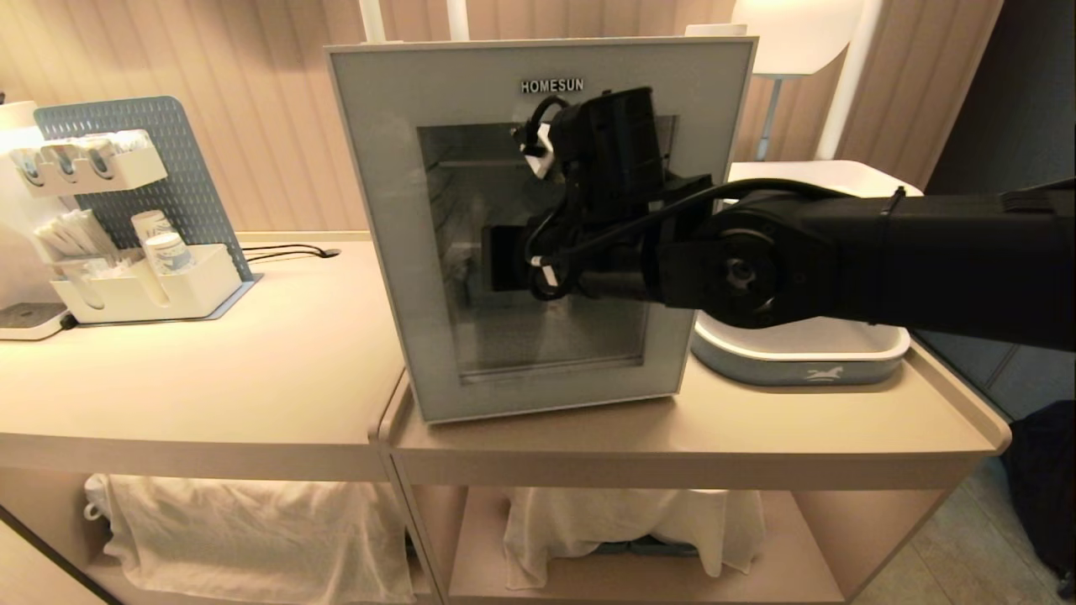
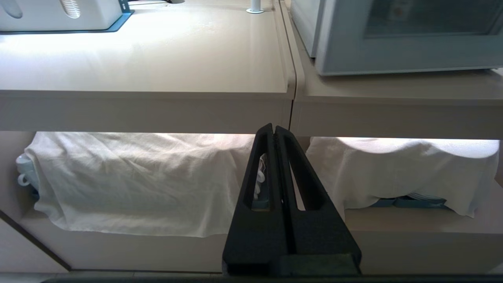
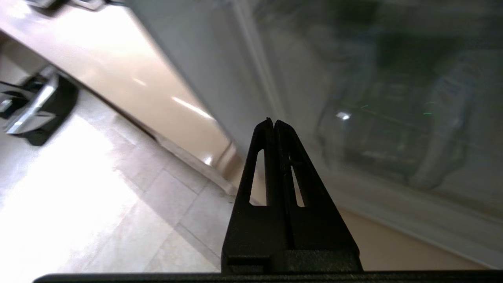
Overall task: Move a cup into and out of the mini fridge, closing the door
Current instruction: Close the freezer door
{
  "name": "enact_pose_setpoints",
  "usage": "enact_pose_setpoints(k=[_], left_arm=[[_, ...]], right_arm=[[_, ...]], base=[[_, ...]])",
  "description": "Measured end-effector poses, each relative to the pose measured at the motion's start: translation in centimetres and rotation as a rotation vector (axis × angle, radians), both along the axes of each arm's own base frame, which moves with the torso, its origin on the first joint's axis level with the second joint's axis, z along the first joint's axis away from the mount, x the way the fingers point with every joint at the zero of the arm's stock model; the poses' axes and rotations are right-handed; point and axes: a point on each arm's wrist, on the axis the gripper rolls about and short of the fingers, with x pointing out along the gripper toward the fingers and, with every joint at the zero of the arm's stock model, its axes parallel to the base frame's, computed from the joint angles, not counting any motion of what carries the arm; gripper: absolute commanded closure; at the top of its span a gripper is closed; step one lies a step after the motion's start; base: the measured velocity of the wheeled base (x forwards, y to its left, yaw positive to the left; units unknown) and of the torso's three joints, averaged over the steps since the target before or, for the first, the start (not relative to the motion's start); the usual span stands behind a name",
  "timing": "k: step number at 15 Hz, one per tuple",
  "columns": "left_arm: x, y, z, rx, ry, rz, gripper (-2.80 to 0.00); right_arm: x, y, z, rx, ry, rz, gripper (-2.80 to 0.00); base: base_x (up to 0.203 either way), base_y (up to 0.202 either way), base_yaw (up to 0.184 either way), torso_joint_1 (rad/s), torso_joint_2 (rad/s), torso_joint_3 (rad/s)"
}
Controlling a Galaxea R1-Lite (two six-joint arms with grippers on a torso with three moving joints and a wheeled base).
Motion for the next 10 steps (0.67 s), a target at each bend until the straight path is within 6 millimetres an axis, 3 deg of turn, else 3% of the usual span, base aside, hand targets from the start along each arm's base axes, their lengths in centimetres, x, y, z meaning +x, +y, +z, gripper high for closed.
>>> enact_pose_setpoints(k=[2, 5, 10], left_arm=[[0.0, 0.0, 0.0, 0.0, 0.0, 0.0, 0.0], [0.0, 0.0, 0.0, 0.0, 0.0, 0.0, 0.0], [0.0, 0.0, 0.0, 0.0, 0.0, 0.0, 0.0]], right_arm=[[0.6, 0.4, -1.3, -0.049, -0.008, -0.072, 0.0], [0.3, -0.3, -1.3, -0.074, -0.006, -0.105, 0.0], [-3.0, -4.0, 0.3, -0.119, -0.019, -0.21, 0.0]], base=[[0.0, 0.0, 0.0, 0.0, 0.0, 0.0], [0.0, 0.0, 0.0, 0.0, 0.0, 0.0], [0.0, 0.0, 0.0, 0.0, 0.0, 0.0]])
